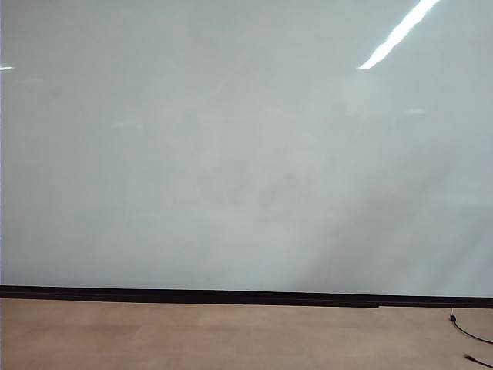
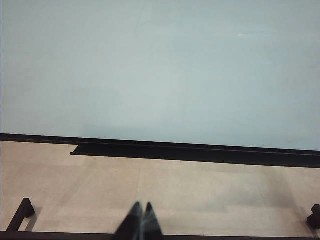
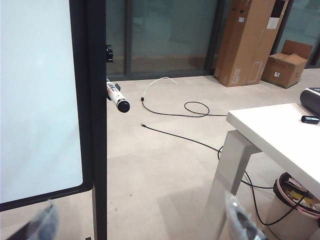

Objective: Pick up the pen on the shelf to the right of the whiteboard and write the letter Z.

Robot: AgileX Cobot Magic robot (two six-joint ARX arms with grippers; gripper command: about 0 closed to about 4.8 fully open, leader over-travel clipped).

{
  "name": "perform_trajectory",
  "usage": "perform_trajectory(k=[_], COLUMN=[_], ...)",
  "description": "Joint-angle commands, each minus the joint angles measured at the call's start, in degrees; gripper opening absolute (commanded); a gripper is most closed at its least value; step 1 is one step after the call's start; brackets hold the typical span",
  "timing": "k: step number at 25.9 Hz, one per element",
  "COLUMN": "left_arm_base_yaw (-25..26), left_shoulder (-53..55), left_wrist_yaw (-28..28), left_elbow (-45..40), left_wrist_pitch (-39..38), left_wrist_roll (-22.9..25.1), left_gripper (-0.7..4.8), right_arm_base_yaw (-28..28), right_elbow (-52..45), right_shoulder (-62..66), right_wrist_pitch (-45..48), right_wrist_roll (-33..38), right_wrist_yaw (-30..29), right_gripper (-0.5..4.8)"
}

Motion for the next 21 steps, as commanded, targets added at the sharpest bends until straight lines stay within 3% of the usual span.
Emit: perform_trajectory(k=[1,21], left_arm_base_yaw=[0.0,0.0], left_shoulder=[0.0,0.0], left_wrist_yaw=[0.0,0.0], left_elbow=[0.1,0.1], left_wrist_pitch=[0.3,0.3], left_wrist_roll=[0.2,0.2], left_gripper=[-0.04,-0.05], right_arm_base_yaw=[0.0,0.1], right_elbow=[0.3,3.3], right_shoulder=[0.0,0.0], right_wrist_pitch=[0.4,-1.1], right_wrist_roll=[0.3,1.6], right_wrist_yaw=[-0.1,0.4], right_gripper=[4.31,4.35])
